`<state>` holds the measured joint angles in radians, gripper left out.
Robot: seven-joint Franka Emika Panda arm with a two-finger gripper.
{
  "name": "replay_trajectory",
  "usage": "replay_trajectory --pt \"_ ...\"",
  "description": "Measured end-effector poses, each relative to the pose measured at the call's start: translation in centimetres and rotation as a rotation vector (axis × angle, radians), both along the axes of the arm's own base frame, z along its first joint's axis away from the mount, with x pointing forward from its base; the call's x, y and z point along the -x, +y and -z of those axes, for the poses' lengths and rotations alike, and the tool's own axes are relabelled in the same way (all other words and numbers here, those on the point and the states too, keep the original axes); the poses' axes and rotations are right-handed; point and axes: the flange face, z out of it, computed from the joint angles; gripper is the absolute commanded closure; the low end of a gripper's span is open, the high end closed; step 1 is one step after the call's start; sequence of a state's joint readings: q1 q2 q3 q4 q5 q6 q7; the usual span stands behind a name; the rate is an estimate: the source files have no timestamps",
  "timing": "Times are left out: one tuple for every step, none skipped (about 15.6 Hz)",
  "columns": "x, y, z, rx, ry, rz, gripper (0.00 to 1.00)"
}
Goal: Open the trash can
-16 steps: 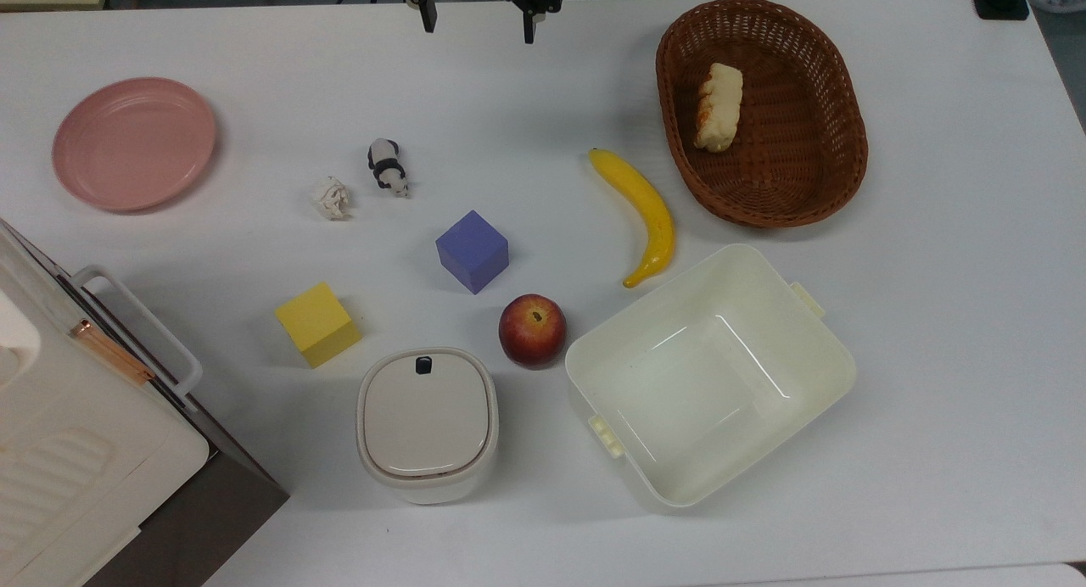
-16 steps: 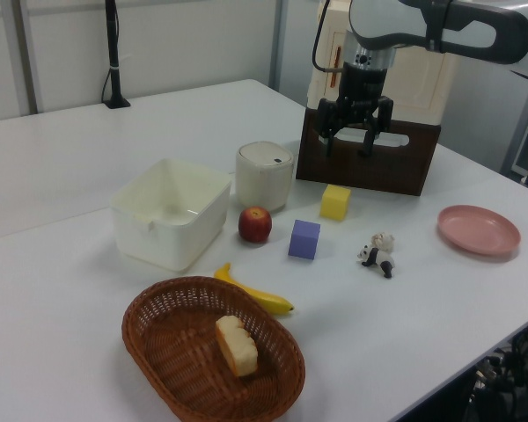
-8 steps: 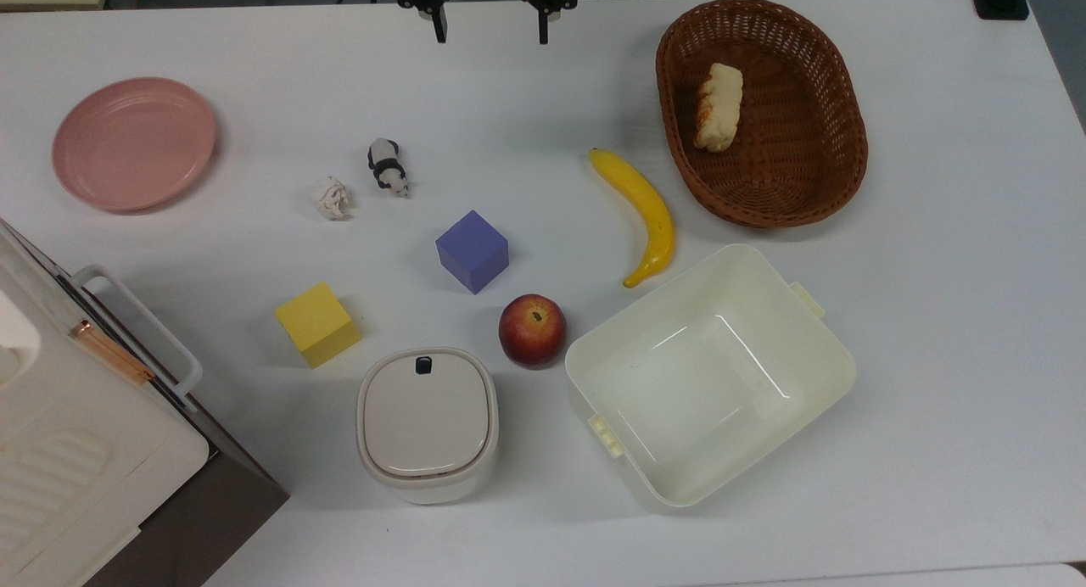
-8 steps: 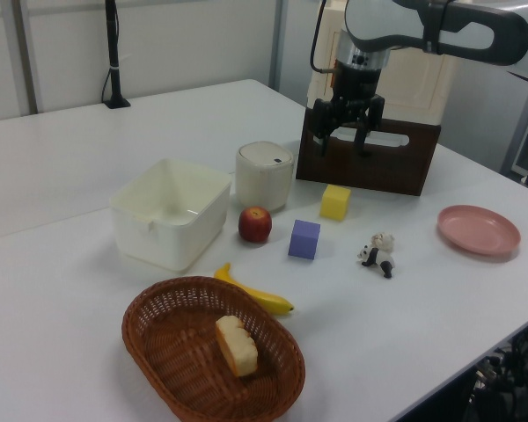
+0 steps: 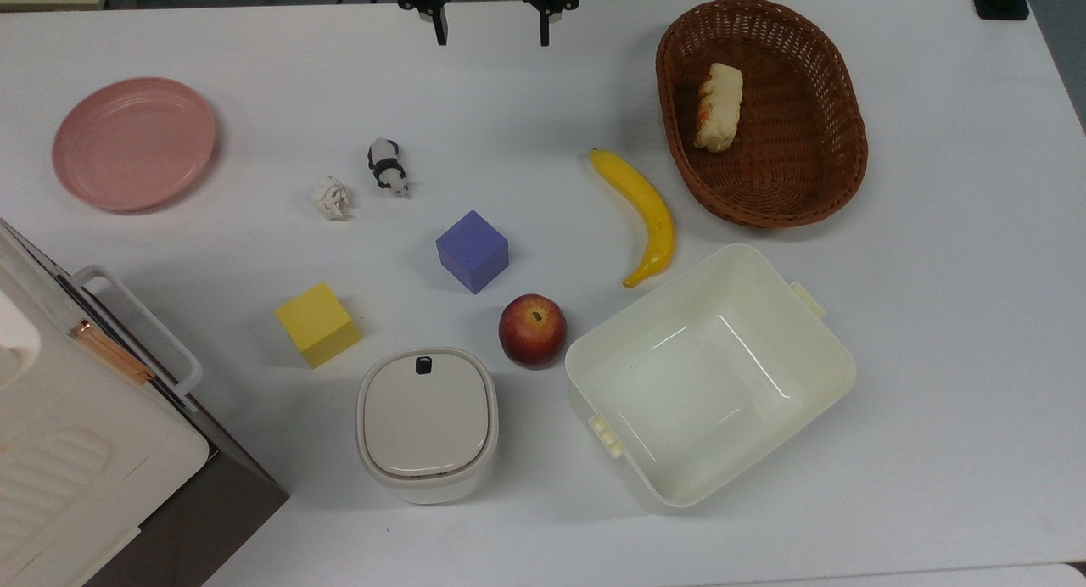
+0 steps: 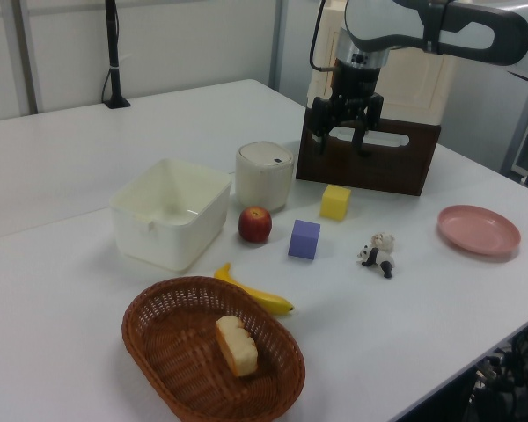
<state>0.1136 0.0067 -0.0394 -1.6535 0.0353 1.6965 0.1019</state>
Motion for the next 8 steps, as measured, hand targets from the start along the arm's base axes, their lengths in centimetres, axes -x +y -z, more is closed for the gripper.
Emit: replay_trajectory --pt "0.0 0.0 0.0 0.000 0.000 0.000 0.00" --pt "0.0 0.0 0.0 -0.001 0.000 0.000 0.00" --pt "0.0 0.0 -0.1 -0.001 -0.001 -0.004 0.00" --pt "0.0 -0.1 -0.1 -0.001 -0.002 -0.015 0.00" --pt "0.0 -0.4 -0.2 0.000 -0.004 -0.029 0.00" --pt "0.1 -0.9 -0.3 0.001 -0.007 -0.044 0.00" --pt "0.1 -1.6 -0.4 0.001 -0.011 -0.052 0.00" --pt "0.1 -2.1 -0.6 0.002 -0.014 -0.056 0.00"
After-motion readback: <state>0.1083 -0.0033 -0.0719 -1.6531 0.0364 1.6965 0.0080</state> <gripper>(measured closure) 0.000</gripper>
